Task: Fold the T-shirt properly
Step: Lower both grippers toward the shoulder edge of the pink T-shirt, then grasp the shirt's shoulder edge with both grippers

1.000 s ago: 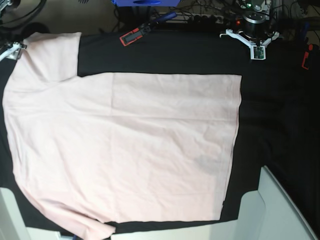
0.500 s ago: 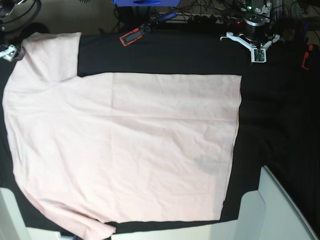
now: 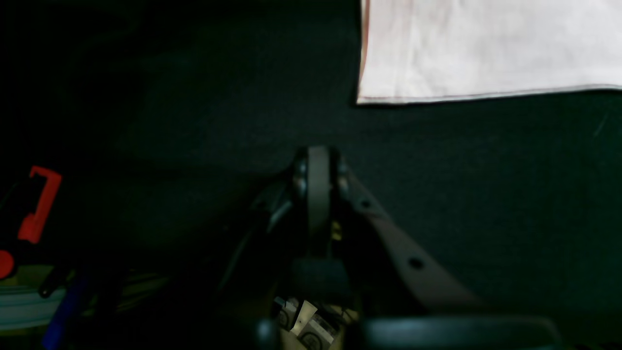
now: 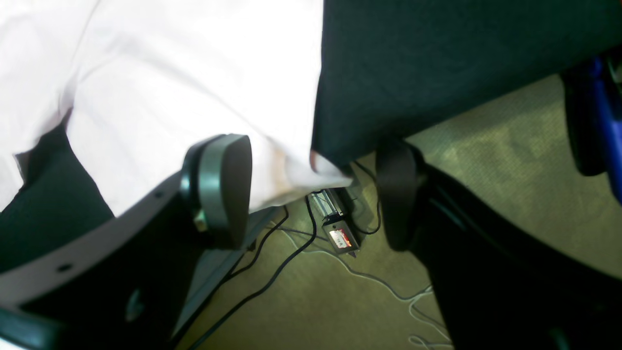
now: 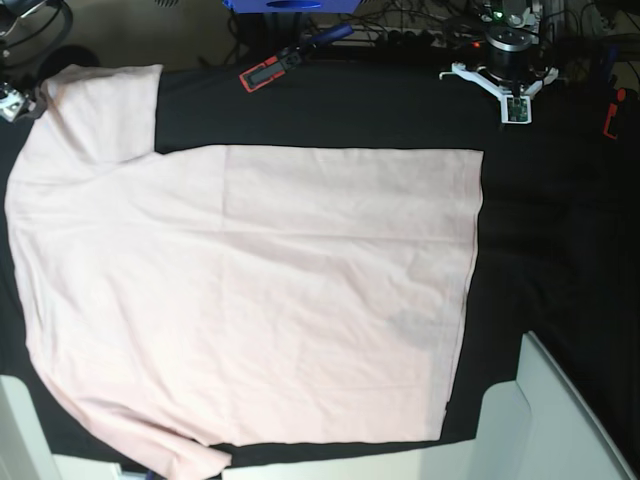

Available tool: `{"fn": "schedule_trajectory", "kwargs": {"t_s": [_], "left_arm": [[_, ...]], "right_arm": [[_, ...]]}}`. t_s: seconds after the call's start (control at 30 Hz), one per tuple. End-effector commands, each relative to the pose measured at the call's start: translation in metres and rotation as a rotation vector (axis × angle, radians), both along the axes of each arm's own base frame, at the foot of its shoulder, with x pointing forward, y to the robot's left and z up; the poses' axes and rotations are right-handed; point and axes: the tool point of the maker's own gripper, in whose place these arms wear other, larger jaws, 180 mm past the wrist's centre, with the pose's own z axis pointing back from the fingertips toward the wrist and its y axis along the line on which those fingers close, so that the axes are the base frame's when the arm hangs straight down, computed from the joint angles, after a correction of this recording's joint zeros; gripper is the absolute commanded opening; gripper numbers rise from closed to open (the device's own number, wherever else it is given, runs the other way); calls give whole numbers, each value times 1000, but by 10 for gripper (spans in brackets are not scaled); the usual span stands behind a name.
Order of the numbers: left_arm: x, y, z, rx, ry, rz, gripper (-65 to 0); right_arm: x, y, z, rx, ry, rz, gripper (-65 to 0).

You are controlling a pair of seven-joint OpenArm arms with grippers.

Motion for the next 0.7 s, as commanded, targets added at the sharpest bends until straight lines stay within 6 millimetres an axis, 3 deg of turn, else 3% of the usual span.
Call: {"fn": "schedule_trajectory", "kwargs": {"t_s": [0.0, 0.3, 0.5, 0.57, 0.67], "left_arm": [[2, 3, 7, 20, -27, -8, -650], [2, 4, 8, 16, -29, -6, -650], [2, 4, 7, 15, -28, -5, -650], [2, 4, 8, 15, -29, -5, -650], [3, 4, 8, 15, -31, -5, -645]], "right_arm": [[5, -10, 8, -26, -23, 4, -268], [19, 35, -13, 64, -7, 97, -270], [16, 42, -21, 98, 6, 95, -277], [16, 41, -21, 96, 6, 95, -316], [16, 41, -21, 96, 6, 95, -447]]}}
